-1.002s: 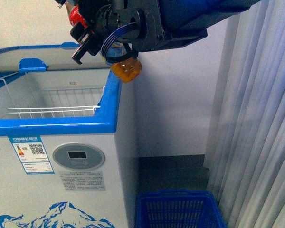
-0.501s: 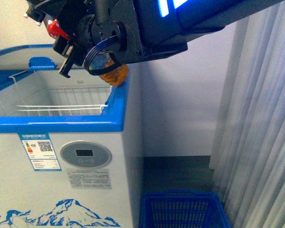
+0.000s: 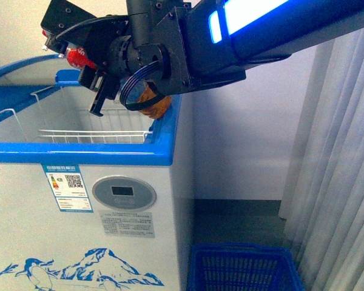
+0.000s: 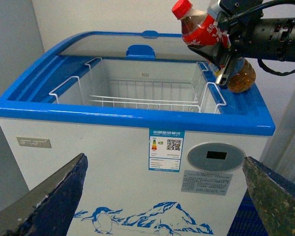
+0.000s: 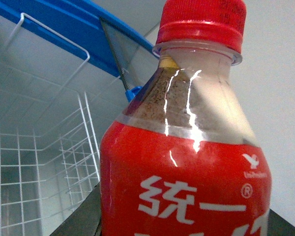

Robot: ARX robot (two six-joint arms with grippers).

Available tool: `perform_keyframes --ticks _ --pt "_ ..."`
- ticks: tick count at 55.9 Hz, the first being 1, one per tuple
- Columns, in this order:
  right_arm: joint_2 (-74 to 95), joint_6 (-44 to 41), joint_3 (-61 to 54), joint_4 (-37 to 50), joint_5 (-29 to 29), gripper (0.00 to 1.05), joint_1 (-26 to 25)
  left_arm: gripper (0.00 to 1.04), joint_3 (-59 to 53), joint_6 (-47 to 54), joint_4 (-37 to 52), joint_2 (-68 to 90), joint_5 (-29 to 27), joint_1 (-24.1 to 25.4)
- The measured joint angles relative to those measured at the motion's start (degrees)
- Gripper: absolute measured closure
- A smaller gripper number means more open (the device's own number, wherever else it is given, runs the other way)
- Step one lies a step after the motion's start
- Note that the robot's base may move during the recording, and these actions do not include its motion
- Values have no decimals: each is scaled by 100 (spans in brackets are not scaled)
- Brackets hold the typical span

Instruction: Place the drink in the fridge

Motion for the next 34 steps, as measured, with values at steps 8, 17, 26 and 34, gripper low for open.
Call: perform_keyframes --ticks 8,17,26,34 --pt "417 96 824 -643 262 63 26 8 0 0 0 0 0 0" --pt "866 22 1401 -800 308 63 83 8 0 0 0 0 0 0" --pt "1023 -118 1565 -855 291 63 122 8 0 0 0 0 0 0" --pt "1051 -125 1604 -852 291 63 125 8 0 0 0 0 0 0"
